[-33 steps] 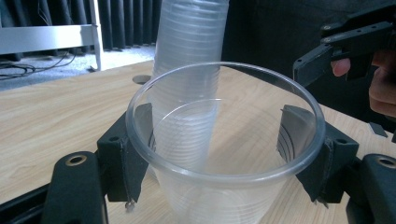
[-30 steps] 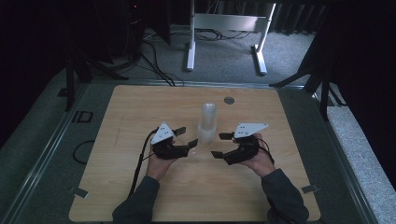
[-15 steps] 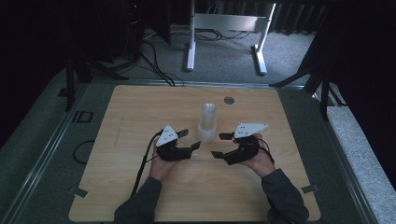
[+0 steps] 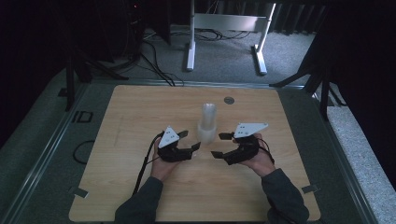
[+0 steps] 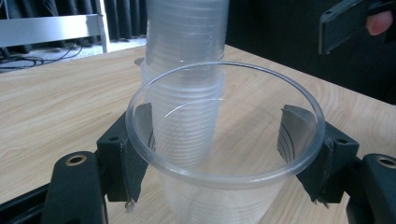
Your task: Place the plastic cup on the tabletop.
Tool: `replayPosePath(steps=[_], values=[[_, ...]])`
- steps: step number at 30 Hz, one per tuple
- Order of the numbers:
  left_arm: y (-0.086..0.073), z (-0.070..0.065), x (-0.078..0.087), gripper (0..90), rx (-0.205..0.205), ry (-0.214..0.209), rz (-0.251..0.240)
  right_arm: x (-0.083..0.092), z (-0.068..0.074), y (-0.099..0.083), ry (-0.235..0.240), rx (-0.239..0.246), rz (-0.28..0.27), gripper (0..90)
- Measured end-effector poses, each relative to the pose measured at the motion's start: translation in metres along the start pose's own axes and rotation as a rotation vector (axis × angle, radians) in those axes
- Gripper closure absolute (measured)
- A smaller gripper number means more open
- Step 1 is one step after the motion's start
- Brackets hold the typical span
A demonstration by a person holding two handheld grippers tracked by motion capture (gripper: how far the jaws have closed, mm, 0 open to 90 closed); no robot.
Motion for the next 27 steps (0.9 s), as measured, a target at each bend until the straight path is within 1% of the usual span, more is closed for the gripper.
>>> replayPosePath(steps=[5,10,13,20,25,27], values=[[-0.003,-0.001,-0.002,27.5,-0.002,-0.001,0.007,0.0,0.0,0.001,0.001,-0.002,0.0,22.3],[-0.005,-0.003,-0.004,27.5,-0.014,0.002,0.018,0.0,0.001,0.0,0.002,-0.001,-0.002,22.3],[-0.007,-0.002,-0.005,27.5,-0.004,0.004,0.022,-0.001,0.001,0.0,0.005,-0.002,0.0,22.3],[-0.009,-0.003,-0.008,27.5,-0.015,0.001,0.032,0.0,0.0,0.001,0.003,-0.001,-0.002,22.4],[-0.013,-0.003,-0.011,27.3,-0.028,0.003,0.056,-0.001,0.001,0.0,0.005,0.001,-0.003,22.4],[-0.014,-0.003,-0.011,27.3,-0.028,0.002,0.059,-0.001,0.001,0.0,0.005,0.0,-0.003,22.4]])
Point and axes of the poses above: each handheld gripper's, and its own axes: x roughly backward along the jaws, y roughly out of its top, z roughly to its left, the point moved 5 cm from there along -x, roughly forward along the jaws, and after that the axes turned 2 degrees about -x, right-handed, at the moved point
